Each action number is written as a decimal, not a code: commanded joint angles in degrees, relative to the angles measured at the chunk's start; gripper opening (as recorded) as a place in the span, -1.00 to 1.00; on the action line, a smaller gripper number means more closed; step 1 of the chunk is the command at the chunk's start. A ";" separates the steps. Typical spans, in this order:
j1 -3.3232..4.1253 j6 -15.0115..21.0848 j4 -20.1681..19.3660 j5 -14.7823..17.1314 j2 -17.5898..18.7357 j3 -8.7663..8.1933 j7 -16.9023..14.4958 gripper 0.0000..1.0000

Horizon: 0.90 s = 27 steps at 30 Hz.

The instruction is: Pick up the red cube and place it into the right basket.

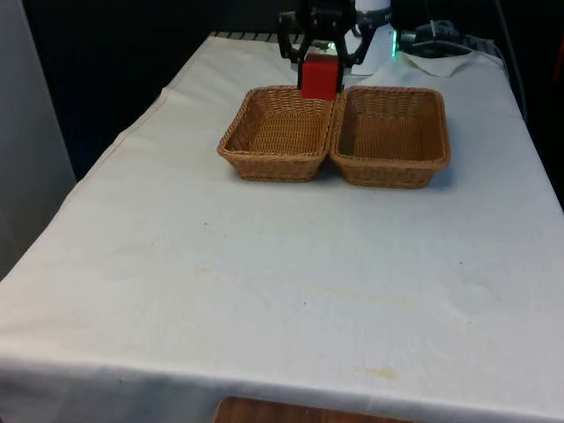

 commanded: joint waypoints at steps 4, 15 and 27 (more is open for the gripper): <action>-0.34 1.20 -1.72 0.17 -0.97 -1.55 -2.75 -0.93; -0.63 2.75 -4.58 -0.06 -1.83 -4.64 -6.93 -0.93; -0.92 8.37 -10.71 0.11 -2.12 -7.51 -11.57 -0.93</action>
